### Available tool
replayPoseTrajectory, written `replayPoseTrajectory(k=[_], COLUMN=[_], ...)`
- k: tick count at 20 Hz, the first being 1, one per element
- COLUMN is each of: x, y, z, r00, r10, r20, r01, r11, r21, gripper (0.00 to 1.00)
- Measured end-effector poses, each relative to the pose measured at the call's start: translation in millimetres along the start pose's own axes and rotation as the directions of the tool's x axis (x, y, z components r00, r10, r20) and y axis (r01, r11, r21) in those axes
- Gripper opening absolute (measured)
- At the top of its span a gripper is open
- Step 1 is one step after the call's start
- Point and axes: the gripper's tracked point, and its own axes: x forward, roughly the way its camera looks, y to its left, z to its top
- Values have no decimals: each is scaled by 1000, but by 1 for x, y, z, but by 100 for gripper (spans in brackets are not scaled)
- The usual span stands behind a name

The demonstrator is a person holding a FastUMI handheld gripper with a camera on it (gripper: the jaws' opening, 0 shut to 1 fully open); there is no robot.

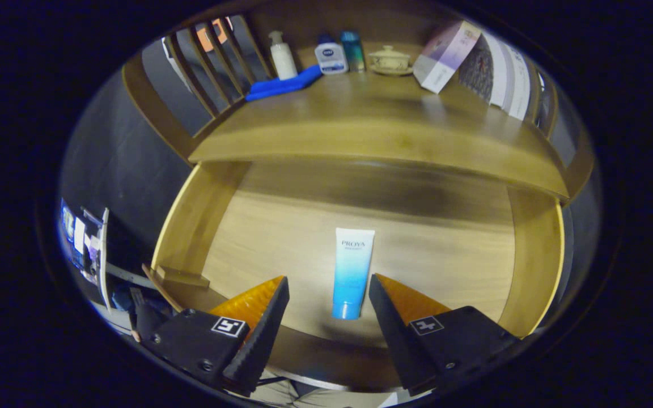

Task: Pull open the drawer, take out the items inside it, and place them on the countertop above the cabinet.

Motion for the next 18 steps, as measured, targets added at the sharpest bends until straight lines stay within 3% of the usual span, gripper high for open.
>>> replayPoseTrajectory(k=[8,12,18], x=[37,53,61], y=[-16,-23,-25], z=[-5,-6,-1], r00=[986,975,959], r10=[-76,-151,-228], r20=[-152,-164,-166], r01=[78,149,213], r11=[997,988,972], r21=[9,-27,-102], gripper=[88,88,70])
